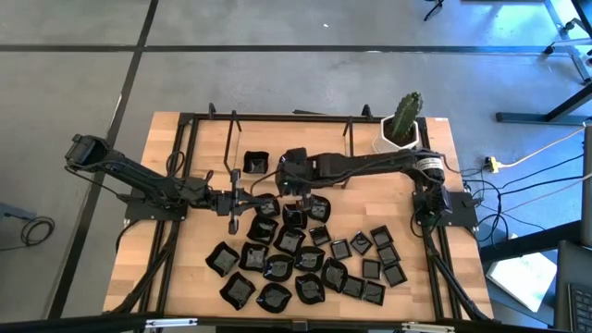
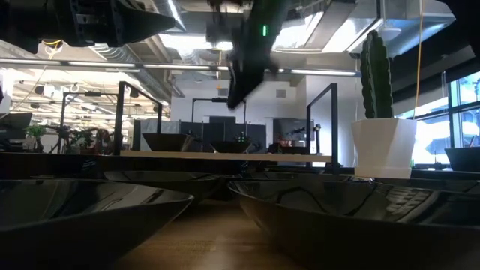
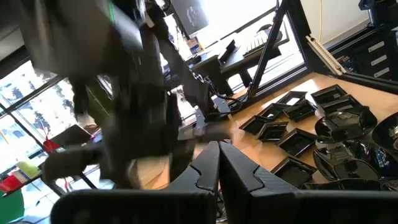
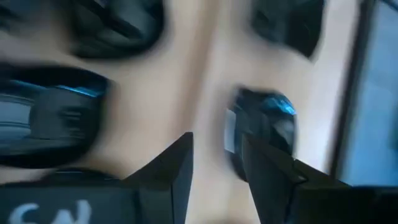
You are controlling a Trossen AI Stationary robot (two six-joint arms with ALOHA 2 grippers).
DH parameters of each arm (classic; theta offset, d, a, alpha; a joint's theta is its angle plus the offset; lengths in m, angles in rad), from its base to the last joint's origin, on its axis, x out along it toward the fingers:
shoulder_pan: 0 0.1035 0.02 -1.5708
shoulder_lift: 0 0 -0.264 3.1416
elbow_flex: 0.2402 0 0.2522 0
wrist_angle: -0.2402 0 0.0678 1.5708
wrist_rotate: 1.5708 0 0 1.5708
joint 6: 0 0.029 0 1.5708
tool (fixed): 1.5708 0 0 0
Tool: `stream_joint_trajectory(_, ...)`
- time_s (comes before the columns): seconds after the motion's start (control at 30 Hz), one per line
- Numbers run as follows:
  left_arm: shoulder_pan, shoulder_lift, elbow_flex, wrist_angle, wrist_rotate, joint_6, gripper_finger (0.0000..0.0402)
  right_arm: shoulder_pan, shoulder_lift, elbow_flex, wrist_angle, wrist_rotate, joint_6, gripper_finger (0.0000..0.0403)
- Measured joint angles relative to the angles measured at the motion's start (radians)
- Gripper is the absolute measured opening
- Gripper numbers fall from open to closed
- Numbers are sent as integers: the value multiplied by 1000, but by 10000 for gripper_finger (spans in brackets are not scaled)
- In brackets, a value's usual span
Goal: Pick & Place Mini shaped plates
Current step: Stack the distorted square plate on the top of the distorted square plate on the shelf
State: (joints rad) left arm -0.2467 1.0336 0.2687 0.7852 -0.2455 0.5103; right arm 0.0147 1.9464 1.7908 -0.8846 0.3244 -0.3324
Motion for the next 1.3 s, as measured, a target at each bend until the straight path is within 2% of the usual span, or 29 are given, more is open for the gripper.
stream_joint_trajectory(0.07, 0, 0, 0, -1, 0, 0, 4, 28, -25, 54, -34, -74, 5, 133)
stream_joint_trajectory(0.17, 0, 0, 0, -5, 0, -10, 4, 76, -104, 78, -29, -74, -9, 116)
stream_joint_trajectory(0.33, 0, 0, 0, -5, 0, -53, 4, 134, -317, -22, 98, -142, -7, 63)
stream_joint_trajectory(0.43, 0, 0, 0, -7, 0, -53, 4, 158, -481, -177, 234, -190, 17, 21)
stream_joint_trajectory(0.5, 0, 0, 0, -12, 0, -53, 4, 169, -596, -301, 297, -195, 35, 7)
stream_joint_trajectory(0.63, 0, 0, 0, -12, 0, -53, 4, 175, -836, -573, 417, -196, 91, 15)
stream_joint_trajectory(0.73, 0, 0, 0, 8, 0, -40, 4, 174, -1008, -803, 593, -208, 110, 11)
stream_joint_trajectory(0.83, 0, 0, 0, 9, 0, -21, 4, 173, -1142, -1020, 782, -268, 119, 5)
stream_joint_trajectory(0.93, 0, 0, 0, 3, 0, -18, 4, 174, -1237, -1204, 930, -326, 118, 7)
stream_joint_trajectory(1.03, 1, 0, 0, 6, 0, 13, 4, 174, -1300, -1341, 1060, -321, 116, 12)
stream_joint_trajectory(1.2, 1, 0, 0, 26, -1, 28, 4, 174, -1356, -1452, 1137, -318, 116, 5)
stream_joint_trajectory(1.3, 1, 0, 0, 26, -61, 21, 5, 174, -1373, -1483, 1142, -318, 120, 4)
